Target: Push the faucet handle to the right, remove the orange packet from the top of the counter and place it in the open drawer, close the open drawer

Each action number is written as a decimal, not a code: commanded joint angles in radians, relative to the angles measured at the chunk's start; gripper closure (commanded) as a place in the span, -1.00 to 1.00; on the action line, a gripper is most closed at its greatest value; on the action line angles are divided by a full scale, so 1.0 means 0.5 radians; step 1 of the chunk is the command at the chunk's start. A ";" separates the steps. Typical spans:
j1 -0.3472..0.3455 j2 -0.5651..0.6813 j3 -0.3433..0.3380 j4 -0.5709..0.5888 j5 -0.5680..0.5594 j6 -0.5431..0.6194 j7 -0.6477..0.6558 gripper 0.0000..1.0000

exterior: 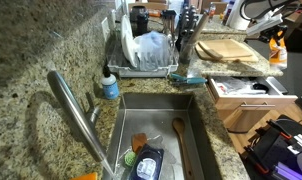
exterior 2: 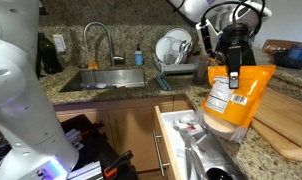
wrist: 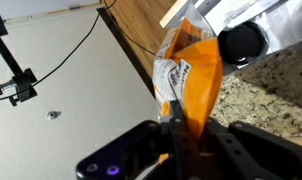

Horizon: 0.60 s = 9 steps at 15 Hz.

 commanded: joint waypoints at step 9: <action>0.094 0.052 0.159 -0.143 -0.186 -0.073 -0.338 1.00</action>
